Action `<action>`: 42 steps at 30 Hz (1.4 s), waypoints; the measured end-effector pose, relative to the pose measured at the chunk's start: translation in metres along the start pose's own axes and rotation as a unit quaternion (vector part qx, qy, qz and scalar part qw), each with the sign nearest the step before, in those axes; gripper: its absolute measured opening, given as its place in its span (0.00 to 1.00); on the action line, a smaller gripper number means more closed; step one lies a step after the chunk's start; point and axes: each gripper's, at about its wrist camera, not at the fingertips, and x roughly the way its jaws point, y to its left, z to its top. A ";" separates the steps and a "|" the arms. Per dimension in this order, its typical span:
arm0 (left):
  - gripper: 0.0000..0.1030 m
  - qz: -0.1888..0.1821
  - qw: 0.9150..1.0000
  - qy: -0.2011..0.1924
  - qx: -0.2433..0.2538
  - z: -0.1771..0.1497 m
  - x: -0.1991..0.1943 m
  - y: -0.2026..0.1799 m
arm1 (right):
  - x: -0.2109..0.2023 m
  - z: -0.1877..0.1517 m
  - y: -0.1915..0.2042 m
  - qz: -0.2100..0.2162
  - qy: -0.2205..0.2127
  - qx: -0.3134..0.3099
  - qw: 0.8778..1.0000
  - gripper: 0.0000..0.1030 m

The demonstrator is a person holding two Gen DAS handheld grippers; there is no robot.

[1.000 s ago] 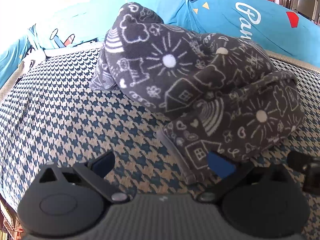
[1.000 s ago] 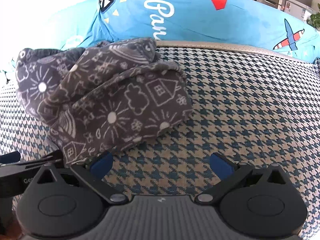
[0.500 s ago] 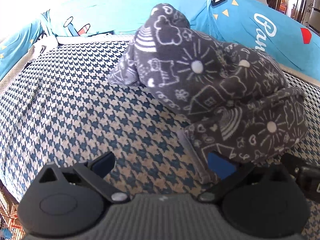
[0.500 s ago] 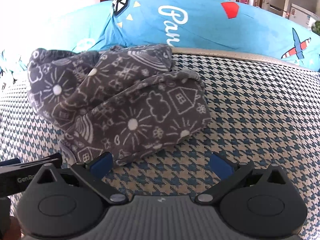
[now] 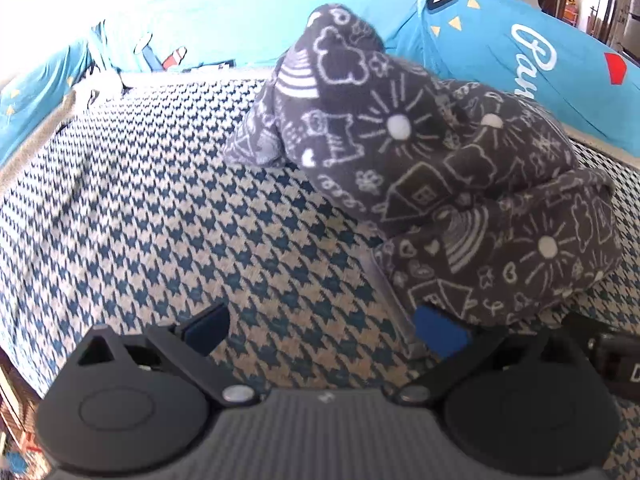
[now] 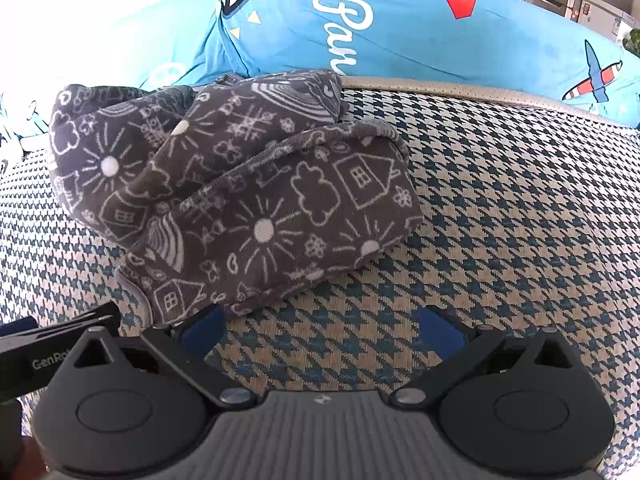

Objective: Fold clothes

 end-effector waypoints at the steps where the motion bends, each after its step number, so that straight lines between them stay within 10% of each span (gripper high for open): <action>1: 1.00 0.000 1.000 0.000 0.002 0.000 0.000 -0.001 | 0.000 0.000 0.000 0.000 0.000 -0.001 1.000 1.00; 42: 1.00 0.005 0.999 -0.013 0.047 -0.013 -0.011 -0.011 | -0.003 0.000 -0.001 -0.004 0.005 0.006 1.000 1.00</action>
